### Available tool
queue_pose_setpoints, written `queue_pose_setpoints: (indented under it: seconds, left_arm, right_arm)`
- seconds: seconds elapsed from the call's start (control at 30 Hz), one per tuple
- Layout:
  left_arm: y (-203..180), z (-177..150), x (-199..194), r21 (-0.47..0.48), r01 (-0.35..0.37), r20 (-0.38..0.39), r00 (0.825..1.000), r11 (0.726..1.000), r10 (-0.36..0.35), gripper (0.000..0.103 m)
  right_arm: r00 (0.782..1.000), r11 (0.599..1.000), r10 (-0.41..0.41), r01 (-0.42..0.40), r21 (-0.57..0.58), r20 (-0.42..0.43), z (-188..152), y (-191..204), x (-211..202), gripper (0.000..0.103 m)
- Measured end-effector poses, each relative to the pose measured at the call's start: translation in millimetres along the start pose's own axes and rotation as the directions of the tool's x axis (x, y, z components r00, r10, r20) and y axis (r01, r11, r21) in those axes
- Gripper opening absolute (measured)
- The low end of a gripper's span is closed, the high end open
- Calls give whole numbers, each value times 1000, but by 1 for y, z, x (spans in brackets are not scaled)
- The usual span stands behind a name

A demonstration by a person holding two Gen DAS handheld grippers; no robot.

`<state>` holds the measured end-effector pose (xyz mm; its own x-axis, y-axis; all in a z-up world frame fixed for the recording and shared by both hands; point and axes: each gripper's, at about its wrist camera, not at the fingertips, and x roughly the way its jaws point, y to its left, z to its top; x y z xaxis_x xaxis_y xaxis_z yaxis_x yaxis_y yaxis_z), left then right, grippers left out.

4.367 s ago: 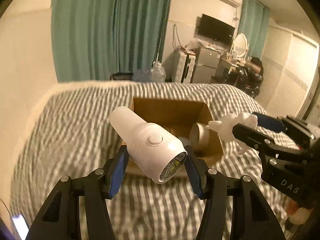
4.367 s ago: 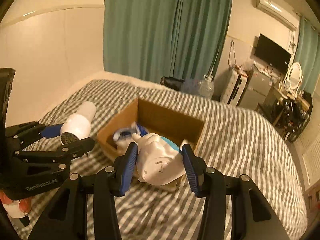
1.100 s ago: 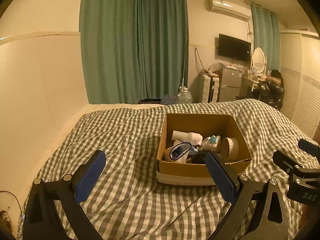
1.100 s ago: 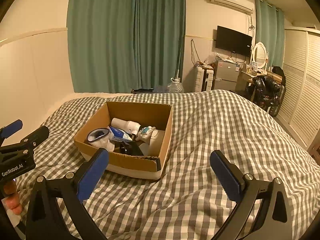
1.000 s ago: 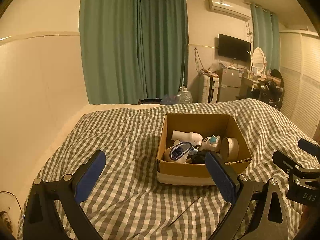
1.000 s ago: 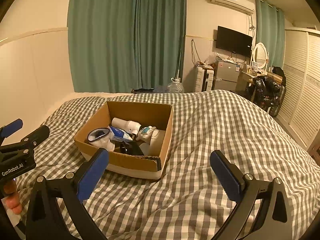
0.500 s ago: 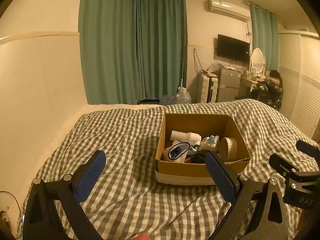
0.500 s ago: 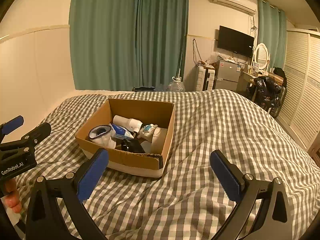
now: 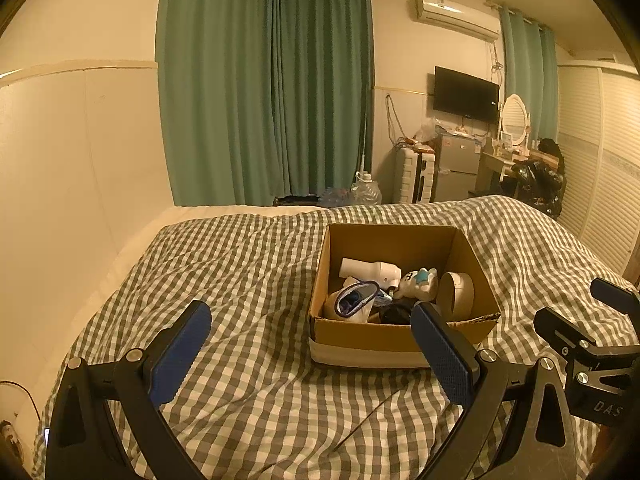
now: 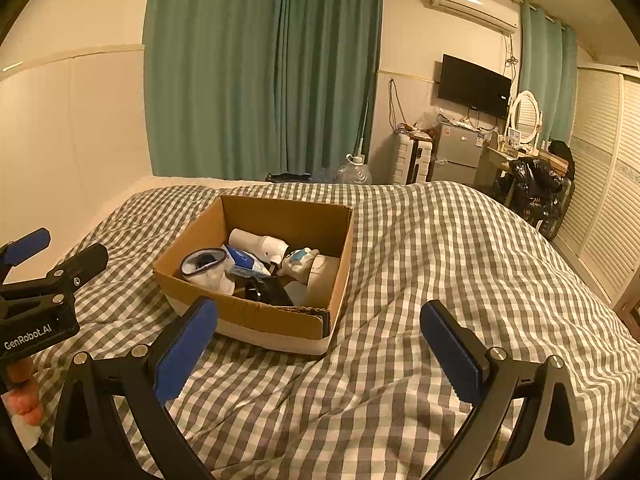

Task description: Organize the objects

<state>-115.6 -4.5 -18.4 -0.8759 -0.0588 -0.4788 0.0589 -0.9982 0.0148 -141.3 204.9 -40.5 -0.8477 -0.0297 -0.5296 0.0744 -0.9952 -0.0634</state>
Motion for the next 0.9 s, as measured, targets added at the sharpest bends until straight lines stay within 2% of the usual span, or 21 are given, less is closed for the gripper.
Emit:
queue_pose_setpoints:
  seconds: [0.9]
  left_arm:
    - [-2, -2, -2, 14, -5, 8, 1000, 1000, 5, 103]
  right_arm:
    - [1000, 1000, 1, -1, 16, -4, -1, 1, 1, 102]
